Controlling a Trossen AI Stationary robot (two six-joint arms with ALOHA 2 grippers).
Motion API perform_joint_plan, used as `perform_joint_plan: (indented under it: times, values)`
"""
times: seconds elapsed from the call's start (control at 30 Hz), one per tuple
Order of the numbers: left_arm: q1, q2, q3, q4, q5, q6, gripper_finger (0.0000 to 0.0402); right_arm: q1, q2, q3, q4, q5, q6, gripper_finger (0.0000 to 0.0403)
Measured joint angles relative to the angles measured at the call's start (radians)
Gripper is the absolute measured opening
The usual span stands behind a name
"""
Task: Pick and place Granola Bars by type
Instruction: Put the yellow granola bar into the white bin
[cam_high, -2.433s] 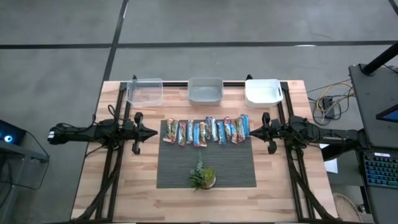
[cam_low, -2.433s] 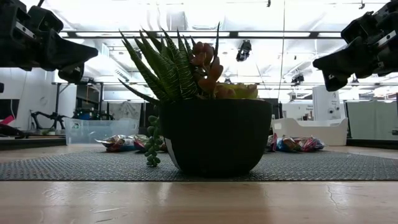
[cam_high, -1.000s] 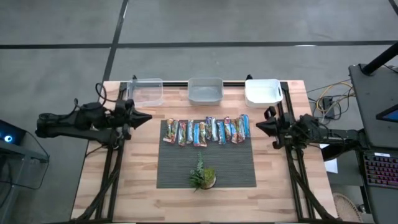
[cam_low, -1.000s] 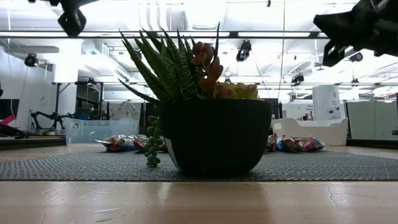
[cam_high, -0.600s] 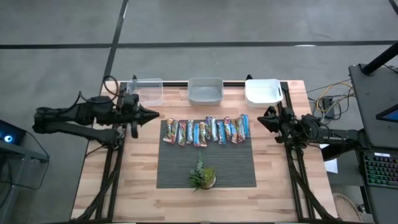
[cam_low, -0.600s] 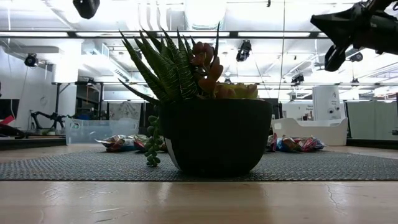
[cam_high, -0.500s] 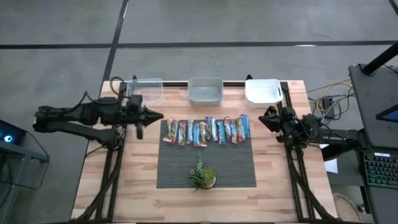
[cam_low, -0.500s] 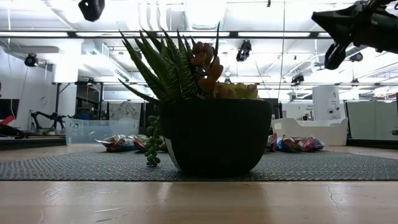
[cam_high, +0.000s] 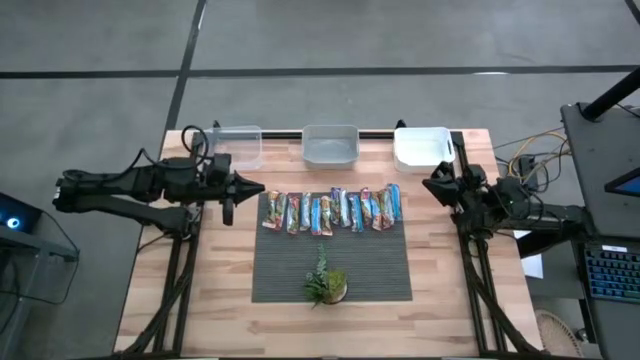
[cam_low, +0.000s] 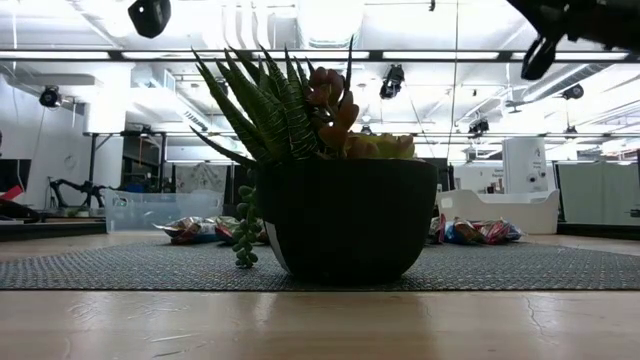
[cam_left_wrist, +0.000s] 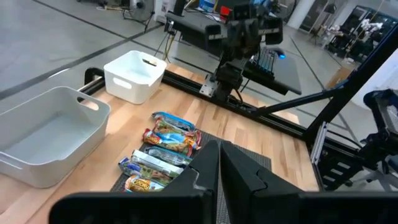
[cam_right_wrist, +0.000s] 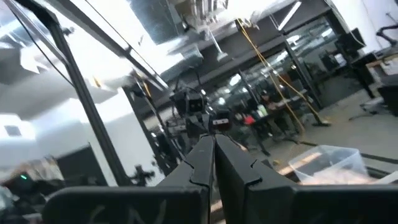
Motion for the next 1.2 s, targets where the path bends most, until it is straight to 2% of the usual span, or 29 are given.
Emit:
perform_joint_plan:
  times: [0.2,0.37,0.67,0.87,1.03,1.2]
  values:
    - [0.000,0.002,0.000,0.002,0.000,0.002,0.0000,0.000,0.139,0.197,-0.303,0.000,-0.086,0.0009]
    - [0.000,0.002,-0.001,0.003,0.000,0.020,0.0000,0.000,0.262,0.326,-0.437,-0.001,-0.210,0.0008]
    - [0.000,0.002,-0.004,-0.002,-0.001,0.021,0.0000,0.000,0.416,0.450,-0.458,-0.001,-0.315,0.0008]
    - [0.000,0.002,-0.004,0.003,-0.006,0.021,0.0000,0.000,0.484,0.493,-0.457,-0.001,-0.314,0.0009]
    - [0.000,0.002,-0.007,0.007,-0.060,0.019,0.0000,0.000,0.528,0.499,-0.457,-0.002,-0.306,0.0008]
    - [0.001,0.002,-0.005,0.030,-0.087,-0.026,0.0003,0.000,0.566,0.499,-0.454,0.003,-0.227,0.0011]
